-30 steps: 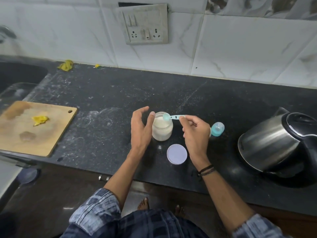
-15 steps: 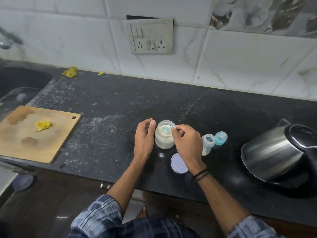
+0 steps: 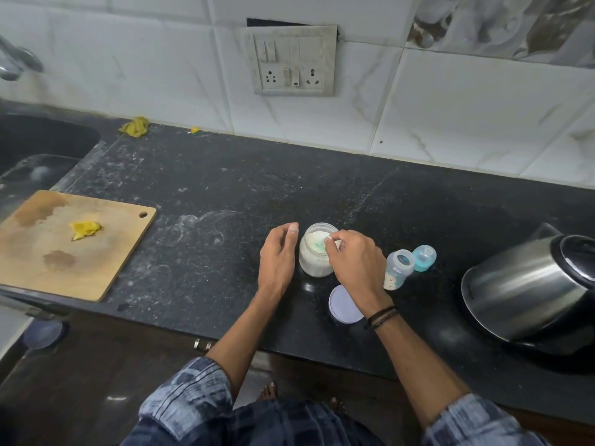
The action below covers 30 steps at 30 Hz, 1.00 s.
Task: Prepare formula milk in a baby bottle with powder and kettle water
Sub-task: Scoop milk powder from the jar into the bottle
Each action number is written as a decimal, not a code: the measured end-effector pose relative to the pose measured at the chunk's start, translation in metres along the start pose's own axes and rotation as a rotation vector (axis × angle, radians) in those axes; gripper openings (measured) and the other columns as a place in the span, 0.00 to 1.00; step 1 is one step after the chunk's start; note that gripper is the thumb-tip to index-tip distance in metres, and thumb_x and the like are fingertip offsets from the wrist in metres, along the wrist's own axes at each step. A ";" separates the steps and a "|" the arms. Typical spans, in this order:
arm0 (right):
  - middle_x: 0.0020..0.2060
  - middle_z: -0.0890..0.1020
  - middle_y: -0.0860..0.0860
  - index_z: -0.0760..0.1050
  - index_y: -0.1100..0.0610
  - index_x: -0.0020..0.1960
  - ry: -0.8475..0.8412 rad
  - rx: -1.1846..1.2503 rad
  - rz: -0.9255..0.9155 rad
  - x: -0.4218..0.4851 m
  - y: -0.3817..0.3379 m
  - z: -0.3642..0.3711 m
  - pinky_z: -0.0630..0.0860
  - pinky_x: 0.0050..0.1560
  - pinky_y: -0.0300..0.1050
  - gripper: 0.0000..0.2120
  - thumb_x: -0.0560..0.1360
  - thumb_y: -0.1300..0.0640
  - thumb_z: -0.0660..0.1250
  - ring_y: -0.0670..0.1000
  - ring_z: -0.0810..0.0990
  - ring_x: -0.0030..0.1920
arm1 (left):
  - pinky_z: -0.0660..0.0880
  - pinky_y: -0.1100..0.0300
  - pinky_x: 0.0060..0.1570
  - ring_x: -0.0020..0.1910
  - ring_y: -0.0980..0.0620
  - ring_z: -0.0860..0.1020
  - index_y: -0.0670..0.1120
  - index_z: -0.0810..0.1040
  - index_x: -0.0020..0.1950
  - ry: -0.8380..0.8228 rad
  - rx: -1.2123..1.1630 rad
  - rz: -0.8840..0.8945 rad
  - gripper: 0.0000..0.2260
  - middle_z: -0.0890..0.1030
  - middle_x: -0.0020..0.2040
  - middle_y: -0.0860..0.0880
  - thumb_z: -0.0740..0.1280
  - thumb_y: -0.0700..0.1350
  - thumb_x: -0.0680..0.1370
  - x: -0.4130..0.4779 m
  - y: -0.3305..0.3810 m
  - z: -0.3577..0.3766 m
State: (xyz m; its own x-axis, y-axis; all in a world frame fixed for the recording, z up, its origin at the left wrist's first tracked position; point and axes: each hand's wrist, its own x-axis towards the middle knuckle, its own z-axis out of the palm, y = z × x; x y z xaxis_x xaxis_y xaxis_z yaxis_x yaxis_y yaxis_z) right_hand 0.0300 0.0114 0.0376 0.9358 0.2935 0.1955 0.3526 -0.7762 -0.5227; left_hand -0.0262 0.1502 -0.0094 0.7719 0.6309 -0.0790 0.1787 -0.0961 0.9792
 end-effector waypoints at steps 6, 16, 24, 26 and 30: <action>0.51 0.87 0.53 0.85 0.50 0.56 -0.106 -0.036 0.055 0.004 0.000 0.004 0.76 0.46 0.49 0.10 0.81 0.48 0.68 0.60 0.84 0.51 | 0.70 0.69 0.53 0.56 0.69 0.77 0.53 0.82 0.62 -0.021 0.009 -0.020 0.15 0.82 0.57 0.60 0.61 0.57 0.86 -0.004 -0.001 0.003; 0.37 0.79 0.45 0.85 0.52 0.59 0.010 0.270 0.054 -0.007 0.014 -0.007 0.75 0.42 0.47 0.15 0.79 0.44 0.72 0.48 0.77 0.39 | 0.71 0.74 0.54 0.59 0.69 0.77 0.53 0.80 0.65 0.040 -0.053 0.013 0.12 0.80 0.60 0.62 0.64 0.56 0.85 -0.012 0.002 0.001; 0.34 0.80 0.48 0.86 0.58 0.53 0.177 0.385 0.031 -0.034 0.039 -0.023 0.71 0.38 0.30 0.05 0.78 0.59 0.74 0.46 0.77 0.35 | 0.73 0.71 0.54 0.58 0.60 0.78 0.51 0.78 0.64 0.180 -0.125 0.170 0.11 0.80 0.60 0.55 0.65 0.53 0.84 -0.034 0.025 0.022; 0.36 0.83 0.49 0.87 0.58 0.51 0.226 0.398 0.051 -0.041 0.048 -0.027 0.71 0.39 0.29 0.04 0.78 0.61 0.74 0.46 0.79 0.37 | 0.74 0.66 0.56 0.60 0.54 0.78 0.51 0.77 0.64 0.171 -0.135 0.200 0.10 0.80 0.60 0.53 0.66 0.50 0.83 -0.042 0.027 0.032; 0.36 0.82 0.44 0.87 0.56 0.51 0.277 0.462 0.122 -0.057 0.068 -0.033 0.72 0.40 0.29 0.05 0.78 0.58 0.73 0.41 0.79 0.38 | 0.73 0.66 0.56 0.62 0.51 0.76 0.56 0.76 0.61 0.132 -0.099 0.277 0.07 0.78 0.60 0.60 0.66 0.50 0.83 -0.056 0.033 0.050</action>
State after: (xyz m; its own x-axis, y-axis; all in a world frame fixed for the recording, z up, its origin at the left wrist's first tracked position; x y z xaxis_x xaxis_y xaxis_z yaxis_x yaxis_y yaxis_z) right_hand 0.0005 -0.0764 0.0188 0.9571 0.0104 0.2896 0.2629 -0.4516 -0.8526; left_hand -0.0326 0.0731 0.0177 0.6958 0.6863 0.2118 -0.0923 -0.2070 0.9740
